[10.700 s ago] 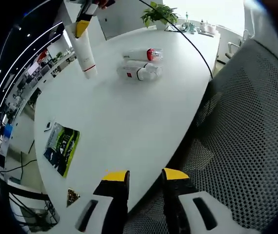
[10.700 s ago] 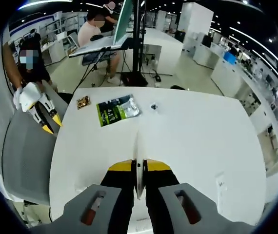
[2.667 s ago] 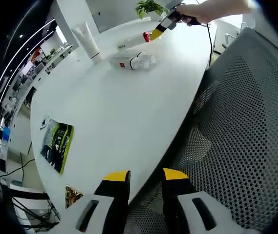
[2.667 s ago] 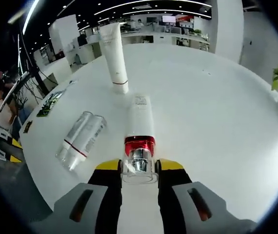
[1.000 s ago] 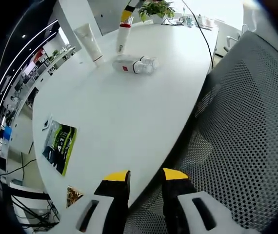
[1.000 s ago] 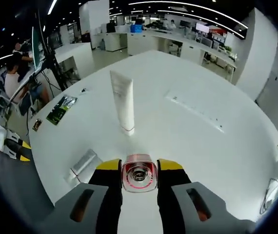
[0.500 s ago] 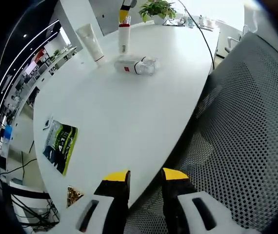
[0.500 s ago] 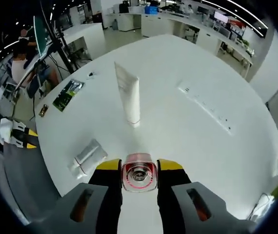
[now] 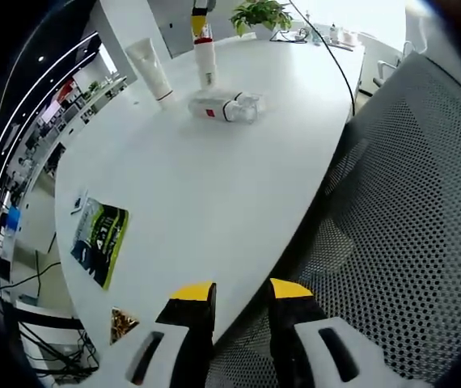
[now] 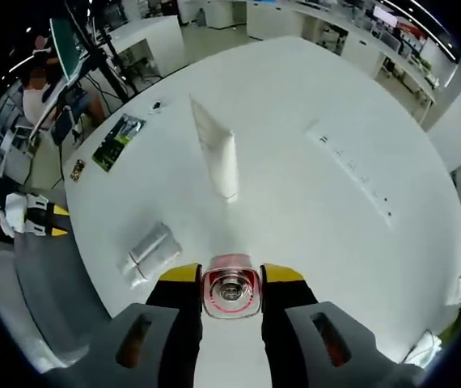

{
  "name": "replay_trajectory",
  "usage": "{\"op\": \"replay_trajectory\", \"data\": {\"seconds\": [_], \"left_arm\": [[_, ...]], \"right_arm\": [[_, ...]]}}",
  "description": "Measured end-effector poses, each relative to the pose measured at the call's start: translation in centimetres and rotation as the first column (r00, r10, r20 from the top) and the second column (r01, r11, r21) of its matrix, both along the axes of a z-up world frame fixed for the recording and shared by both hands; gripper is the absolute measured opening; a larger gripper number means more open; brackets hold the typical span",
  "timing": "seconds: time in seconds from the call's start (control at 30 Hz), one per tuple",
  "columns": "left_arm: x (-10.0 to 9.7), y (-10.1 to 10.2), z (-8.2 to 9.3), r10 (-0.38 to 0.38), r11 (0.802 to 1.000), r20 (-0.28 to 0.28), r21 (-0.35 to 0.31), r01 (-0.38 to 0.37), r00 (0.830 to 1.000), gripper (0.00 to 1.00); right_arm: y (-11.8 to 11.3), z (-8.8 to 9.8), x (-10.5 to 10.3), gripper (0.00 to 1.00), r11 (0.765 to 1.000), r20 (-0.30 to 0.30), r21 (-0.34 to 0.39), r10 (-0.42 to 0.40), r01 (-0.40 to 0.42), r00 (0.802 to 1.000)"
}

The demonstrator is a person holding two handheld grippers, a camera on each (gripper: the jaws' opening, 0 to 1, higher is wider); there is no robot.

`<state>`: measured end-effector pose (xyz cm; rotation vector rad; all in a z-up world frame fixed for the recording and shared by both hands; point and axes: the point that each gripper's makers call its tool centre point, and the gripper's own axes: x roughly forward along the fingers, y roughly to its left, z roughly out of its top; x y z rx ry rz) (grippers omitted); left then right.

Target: Arrange the skincare products in the storage area until every visible bottle or jar stands upright without overlapping.

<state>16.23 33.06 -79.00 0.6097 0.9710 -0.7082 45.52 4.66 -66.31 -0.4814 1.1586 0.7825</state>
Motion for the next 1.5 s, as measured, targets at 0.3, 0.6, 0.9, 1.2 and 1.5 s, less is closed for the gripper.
{"op": "replay_trajectory", "data": {"seconds": [0.3, 0.6, 0.9, 1.2, 1.5], "left_arm": [[-0.2, 0.0, 0.1, -0.005, 1.0, -0.009, 0.003, 0.005, 1.0, 0.26], [-0.3, 0.0, 0.2, -0.005, 1.0, -0.01, 0.005, 0.005, 1.0, 0.26], [-0.2, 0.1, 0.0, -0.008, 1.0, -0.011, 0.008, 0.008, 1.0, 0.26], [-0.9, 0.2, 0.9, -0.012, 1.0, -0.01, 0.01, 0.012, 1.0, 0.26], [-0.6, 0.1, 0.2, -0.016, 1.0, -0.016, 0.013, 0.016, 1.0, 0.26]], "right_arm": [[0.9, -0.1, 0.5, 0.25, 0.998, -0.047, -0.055, 0.031, -0.034, 0.998], [1.6, -0.1, 0.8, 0.26, 0.997, -0.078, -0.062, 0.036, -0.041, 0.996], [1.7, 0.0, 0.9, 0.26, 0.998, -0.077, -0.052, 0.036, -0.04, 0.996], [2.3, -0.8, 0.8, 0.36, 1.0, -0.054, -0.001, 0.03, -0.03, 0.998], [2.0, -1.0, 1.7, 0.42, 0.996, -0.017, 0.088, 0.007, -0.005, 1.0]]}}
